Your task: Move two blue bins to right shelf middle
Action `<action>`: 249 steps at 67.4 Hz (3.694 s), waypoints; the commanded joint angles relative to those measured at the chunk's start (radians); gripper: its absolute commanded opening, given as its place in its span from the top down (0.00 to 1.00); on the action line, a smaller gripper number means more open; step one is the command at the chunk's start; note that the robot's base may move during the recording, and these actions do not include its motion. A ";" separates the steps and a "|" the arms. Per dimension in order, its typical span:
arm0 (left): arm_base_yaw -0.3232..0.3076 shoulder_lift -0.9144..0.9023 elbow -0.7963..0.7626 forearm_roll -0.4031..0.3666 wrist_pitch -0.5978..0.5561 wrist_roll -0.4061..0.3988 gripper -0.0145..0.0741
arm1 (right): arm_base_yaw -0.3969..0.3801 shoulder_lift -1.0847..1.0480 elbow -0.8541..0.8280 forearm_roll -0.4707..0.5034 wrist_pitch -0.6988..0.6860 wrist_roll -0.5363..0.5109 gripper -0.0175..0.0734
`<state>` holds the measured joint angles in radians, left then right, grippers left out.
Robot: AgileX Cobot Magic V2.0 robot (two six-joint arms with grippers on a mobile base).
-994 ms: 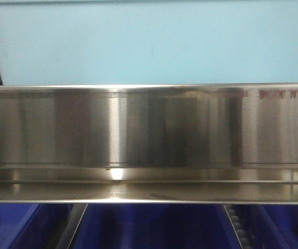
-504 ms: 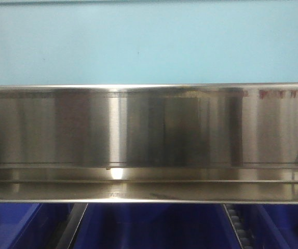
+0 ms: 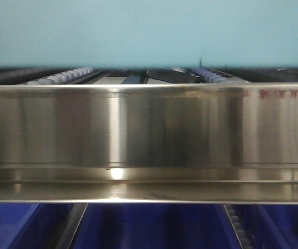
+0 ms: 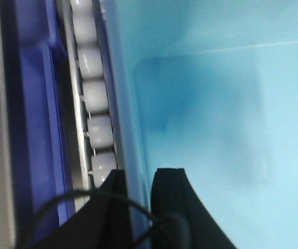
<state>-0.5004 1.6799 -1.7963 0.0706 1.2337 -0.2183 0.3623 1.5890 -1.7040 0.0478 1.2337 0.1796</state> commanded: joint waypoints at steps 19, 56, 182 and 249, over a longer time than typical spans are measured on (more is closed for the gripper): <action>-0.001 -0.100 -0.199 -0.013 -0.013 0.007 0.96 | -0.002 -0.063 -0.239 -0.040 -0.025 -0.014 0.98; -0.001 -0.102 -0.282 -0.011 -0.013 0.007 0.96 | -0.002 -0.076 -0.252 -0.040 -0.058 -0.014 0.98; -0.001 -0.088 -0.282 0.029 -0.258 0.007 0.96 | -0.002 -0.071 -0.252 -0.040 -0.244 -0.014 0.98; -0.001 -0.088 -0.282 0.029 -0.258 0.007 0.96 | -0.002 -0.071 -0.252 -0.040 -0.275 -0.014 0.98</action>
<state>-0.4963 1.6015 -2.0653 0.1495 1.0195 -0.2091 0.3623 1.5275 -1.9485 0.0104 1.0245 0.1780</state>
